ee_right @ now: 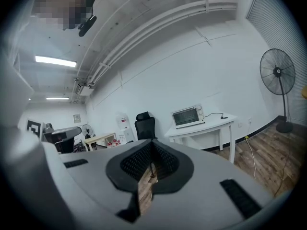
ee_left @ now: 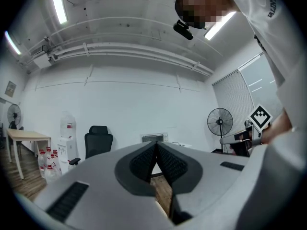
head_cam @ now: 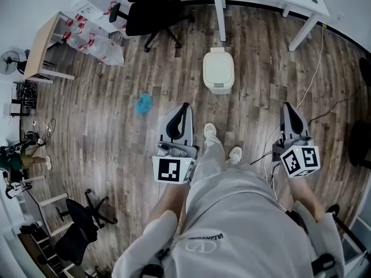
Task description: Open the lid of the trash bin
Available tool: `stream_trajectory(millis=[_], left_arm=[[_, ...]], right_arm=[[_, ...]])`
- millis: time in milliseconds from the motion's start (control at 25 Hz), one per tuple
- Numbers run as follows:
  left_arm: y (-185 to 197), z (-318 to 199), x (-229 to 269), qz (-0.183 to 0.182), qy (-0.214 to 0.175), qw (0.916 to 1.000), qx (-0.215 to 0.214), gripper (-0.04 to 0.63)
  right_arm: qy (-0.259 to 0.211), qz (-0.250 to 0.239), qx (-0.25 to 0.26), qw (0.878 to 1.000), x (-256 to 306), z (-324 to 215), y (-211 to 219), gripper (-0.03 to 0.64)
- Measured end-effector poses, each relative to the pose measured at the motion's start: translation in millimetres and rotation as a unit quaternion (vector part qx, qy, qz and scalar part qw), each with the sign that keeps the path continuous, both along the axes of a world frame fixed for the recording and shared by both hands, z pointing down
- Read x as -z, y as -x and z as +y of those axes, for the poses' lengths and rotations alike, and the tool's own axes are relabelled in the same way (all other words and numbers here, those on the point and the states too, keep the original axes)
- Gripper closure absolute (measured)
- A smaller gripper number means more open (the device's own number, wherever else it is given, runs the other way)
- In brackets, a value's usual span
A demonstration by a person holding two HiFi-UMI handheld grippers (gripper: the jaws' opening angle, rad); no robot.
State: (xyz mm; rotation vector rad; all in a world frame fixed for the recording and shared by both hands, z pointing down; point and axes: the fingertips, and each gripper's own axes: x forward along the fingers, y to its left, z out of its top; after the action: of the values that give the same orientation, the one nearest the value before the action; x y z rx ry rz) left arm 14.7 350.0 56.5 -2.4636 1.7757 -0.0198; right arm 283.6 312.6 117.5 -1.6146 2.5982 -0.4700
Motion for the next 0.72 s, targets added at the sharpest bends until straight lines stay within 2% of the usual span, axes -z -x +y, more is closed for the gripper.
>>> stream_trajectory(millis=[320, 720], left_arm=[[36.0, -48.1, -9.3, 0.02, 0.004, 0.9996, -0.019, 0.597], [98.5, -123.6, -36.2, 0.04, 0.037, 0.9968, -0.059, 0.597]], right_arm=[[0.007, 0.012, -0.011, 1.0, -2.4, -38.6, 39.6, 0.6], [0.008, 0.034, -0.032, 0.999, 3.9, -102.8, 112.8, 0.6]])
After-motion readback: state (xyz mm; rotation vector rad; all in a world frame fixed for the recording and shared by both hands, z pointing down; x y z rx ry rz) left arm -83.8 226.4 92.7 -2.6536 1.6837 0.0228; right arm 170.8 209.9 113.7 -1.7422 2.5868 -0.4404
